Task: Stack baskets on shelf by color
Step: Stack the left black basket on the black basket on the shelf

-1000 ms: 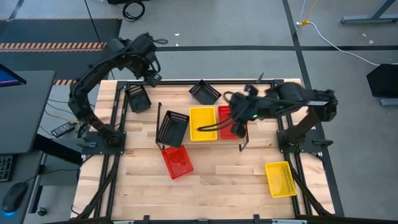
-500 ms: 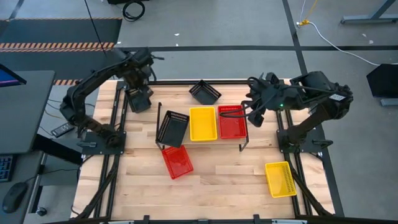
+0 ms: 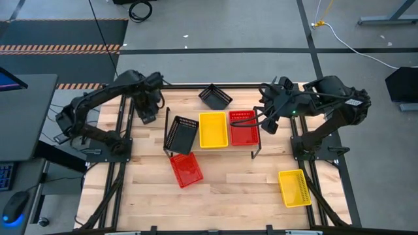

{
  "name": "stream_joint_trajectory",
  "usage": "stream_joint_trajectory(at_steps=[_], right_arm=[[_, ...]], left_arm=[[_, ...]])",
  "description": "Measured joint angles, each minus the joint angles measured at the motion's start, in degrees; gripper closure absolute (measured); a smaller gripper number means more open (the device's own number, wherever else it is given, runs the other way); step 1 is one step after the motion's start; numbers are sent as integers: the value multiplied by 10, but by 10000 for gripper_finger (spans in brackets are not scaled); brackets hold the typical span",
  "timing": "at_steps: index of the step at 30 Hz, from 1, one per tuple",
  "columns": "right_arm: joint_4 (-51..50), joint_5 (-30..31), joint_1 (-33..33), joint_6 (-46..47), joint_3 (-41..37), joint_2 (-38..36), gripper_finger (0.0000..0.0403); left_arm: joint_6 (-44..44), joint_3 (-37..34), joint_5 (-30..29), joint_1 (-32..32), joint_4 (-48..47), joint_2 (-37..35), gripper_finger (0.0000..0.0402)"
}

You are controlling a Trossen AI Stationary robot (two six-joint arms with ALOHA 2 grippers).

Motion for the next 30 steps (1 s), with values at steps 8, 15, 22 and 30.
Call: stream_joint_trajectory(at_steps=[8,15,22,30], right_arm=[[0,-13,0,1,-17,0,283],[0,-18,0,1,-18,0,283],[0,-21,-10,14,-18,0,283],[0,-45,-19,25,-18,1,283]], left_arm=[[0,-116,-14,-3,87,-11,170],[-29,-186,-63,-3,160,-11,170],[-29,-191,-91,-2,225,-11,170],[-14,-244,-87,29,302,-9,171]])
